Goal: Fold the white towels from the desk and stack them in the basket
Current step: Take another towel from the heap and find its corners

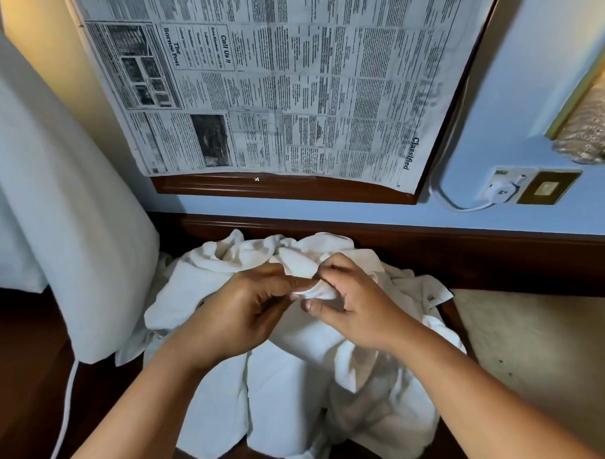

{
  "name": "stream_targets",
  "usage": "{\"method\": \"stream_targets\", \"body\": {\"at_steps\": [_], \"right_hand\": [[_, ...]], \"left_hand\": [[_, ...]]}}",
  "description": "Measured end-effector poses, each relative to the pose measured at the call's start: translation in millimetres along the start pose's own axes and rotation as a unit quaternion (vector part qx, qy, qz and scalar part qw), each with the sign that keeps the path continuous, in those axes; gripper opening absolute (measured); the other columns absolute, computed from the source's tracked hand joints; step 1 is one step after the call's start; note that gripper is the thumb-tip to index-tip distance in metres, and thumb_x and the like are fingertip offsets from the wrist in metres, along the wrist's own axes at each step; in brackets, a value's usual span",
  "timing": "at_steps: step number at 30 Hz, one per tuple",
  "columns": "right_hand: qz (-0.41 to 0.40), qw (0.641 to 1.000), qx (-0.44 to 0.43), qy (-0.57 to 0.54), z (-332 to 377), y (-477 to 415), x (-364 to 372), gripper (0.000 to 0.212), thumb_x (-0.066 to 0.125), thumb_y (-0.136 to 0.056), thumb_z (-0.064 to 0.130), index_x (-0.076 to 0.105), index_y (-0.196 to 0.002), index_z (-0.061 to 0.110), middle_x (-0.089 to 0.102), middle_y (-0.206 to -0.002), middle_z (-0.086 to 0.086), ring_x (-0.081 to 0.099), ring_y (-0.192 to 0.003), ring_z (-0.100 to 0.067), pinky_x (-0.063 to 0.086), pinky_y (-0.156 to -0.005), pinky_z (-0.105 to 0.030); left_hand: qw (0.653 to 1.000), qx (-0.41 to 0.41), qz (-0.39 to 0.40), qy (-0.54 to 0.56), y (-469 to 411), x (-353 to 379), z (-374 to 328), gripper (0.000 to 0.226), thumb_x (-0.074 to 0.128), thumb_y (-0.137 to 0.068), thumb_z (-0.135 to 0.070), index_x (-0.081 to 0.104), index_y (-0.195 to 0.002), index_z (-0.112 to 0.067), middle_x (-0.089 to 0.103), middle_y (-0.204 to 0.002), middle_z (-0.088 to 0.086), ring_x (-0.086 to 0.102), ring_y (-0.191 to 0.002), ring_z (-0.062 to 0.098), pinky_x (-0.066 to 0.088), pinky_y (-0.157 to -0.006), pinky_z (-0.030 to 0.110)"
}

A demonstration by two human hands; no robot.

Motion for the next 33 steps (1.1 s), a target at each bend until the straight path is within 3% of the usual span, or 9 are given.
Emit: {"method": "stream_targets", "body": {"at_steps": [3, 8, 14, 18, 24, 26, 28, 30, 33], "right_hand": [[-0.050, 0.999, 0.011, -0.017, 2, -1, -6, 0.027, 0.064, -0.093, 0.036, 0.065, -0.082, 0.011, 0.052, -0.079, 0.004, 0.054, -0.074, -0.011, 0.039, -0.061, -0.020], [-0.153, 0.985, 0.065, -0.055, 1, 3, -40, 0.030, 0.061, -0.090, 0.034, 0.051, -0.065, 0.020, 0.048, -0.059, 0.009, 0.043, -0.057, -0.002, 0.034, -0.057, -0.020], [-0.493, 0.831, 0.245, -0.080, -77, 34, -134, 0.034, 0.062, -0.086, 0.045, 0.056, -0.072, 0.014, 0.052, -0.070, 0.003, 0.050, -0.071, -0.017, 0.042, -0.070, -0.035], [-0.359, 0.892, 0.273, 0.023, -60, 29, -120, 0.024, 0.073, -0.090, 0.030, 0.056, -0.095, 0.014, 0.057, -0.090, 0.001, 0.057, -0.090, -0.024, 0.038, -0.075, -0.029], [-0.016, 0.991, 0.134, -0.002, 22, -9, -53, 0.087, 0.074, -0.063, 0.077, 0.046, -0.138, 0.045, 0.061, -0.130, 0.019, 0.058, -0.117, -0.001, 0.048, -0.096, -0.027], [-0.092, 0.989, 0.108, 0.042, 36, -22, -53, 0.037, 0.069, -0.081, 0.063, 0.065, -0.102, 0.033, 0.070, -0.094, 0.014, 0.066, -0.098, -0.009, 0.048, -0.078, -0.026], [-0.236, 0.963, 0.095, 0.086, 33, -26, -75, 0.034, 0.061, -0.092, 0.044, 0.050, -0.068, 0.024, 0.053, -0.063, 0.008, 0.060, -0.075, -0.024, 0.034, -0.063, -0.034], [-0.307, 0.946, 0.070, 0.077, 25, -20, -101, 0.028, 0.055, -0.087, 0.034, 0.045, -0.066, 0.017, 0.046, -0.060, 0.002, 0.049, -0.066, -0.025, 0.034, -0.060, -0.039], [-0.288, 0.952, 0.041, 0.095, 22, -1, -127, 0.010, 0.052, -0.081, 0.025, 0.048, -0.073, 0.022, 0.048, -0.063, 0.005, 0.043, -0.063, -0.012, 0.034, -0.059, -0.016]], "left_hand": [[0.996, -0.062, -0.055, 0.011, 9, 3, 14, 0.023, 0.066, -0.094, -0.042, 0.072, -0.110, -0.026, 0.068, -0.096, -0.013, 0.067, -0.088, 0.011, 0.055, -0.073, 0.032], [0.981, -0.190, -0.044, -0.021, 48, 35, 70, 0.055, 0.057, -0.082, -0.074, 0.065, -0.071, -0.021, 0.052, -0.060, 0.001, 0.045, -0.052, 0.010, 0.038, -0.051, 0.029], [0.928, -0.359, -0.015, -0.093, 106, 30, 138, 0.024, 0.069, -0.093, -0.034, 0.060, -0.071, -0.039, 0.066, -0.068, -0.010, 0.061, -0.066, 0.006, 0.042, -0.060, 0.028], [0.929, -0.328, -0.131, -0.105, 54, 2, 107, 0.027, 0.063, -0.096, -0.009, 0.060, -0.089, -0.036, 0.072, -0.088, 0.001, 0.065, -0.078, 0.016, 0.043, -0.068, 0.029], [0.984, -0.029, -0.146, -0.101, -78, -37, -33, 0.008, 0.066, -0.090, -0.017, 0.073, -0.088, -0.020, 0.070, -0.075, -0.005, 0.063, -0.067, 0.006, 0.047, -0.061, 0.026], [0.982, 0.009, -0.139, -0.126, -101, -44, -62, 0.008, 0.065, -0.085, -0.015, 0.071, -0.081, -0.018, 0.068, -0.069, -0.002, 0.062, -0.064, 0.012, 0.045, -0.057, 0.029], [0.978, -0.023, -0.136, -0.155, -110, -50, -60, 0.010, 0.071, -0.084, -0.026, 0.068, -0.077, -0.019, 0.063, -0.063, -0.001, 0.059, -0.059, 0.015, 0.042, -0.053, 0.031], [0.979, -0.123, -0.067, -0.148, -107, -45, -36, 0.026, 0.078, -0.081, -0.045, 0.064, -0.072, -0.025, 0.060, -0.061, -0.004, 0.055, -0.057, 0.012, 0.038, -0.052, 0.031], [0.959, -0.211, 0.080, -0.172, -89, -6, -7, 0.020, 0.073, -0.086, -0.047, 0.067, -0.081, -0.029, 0.065, -0.074, -0.003, 0.056, -0.067, 0.016, 0.037, -0.057, 0.032]]}}
Point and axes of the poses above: each hand's wrist, its own y-axis away from the middle knuckle, its own x-axis out of the palm, z = x × y, the point moved 1 cm from there along -y, towards the middle knuckle
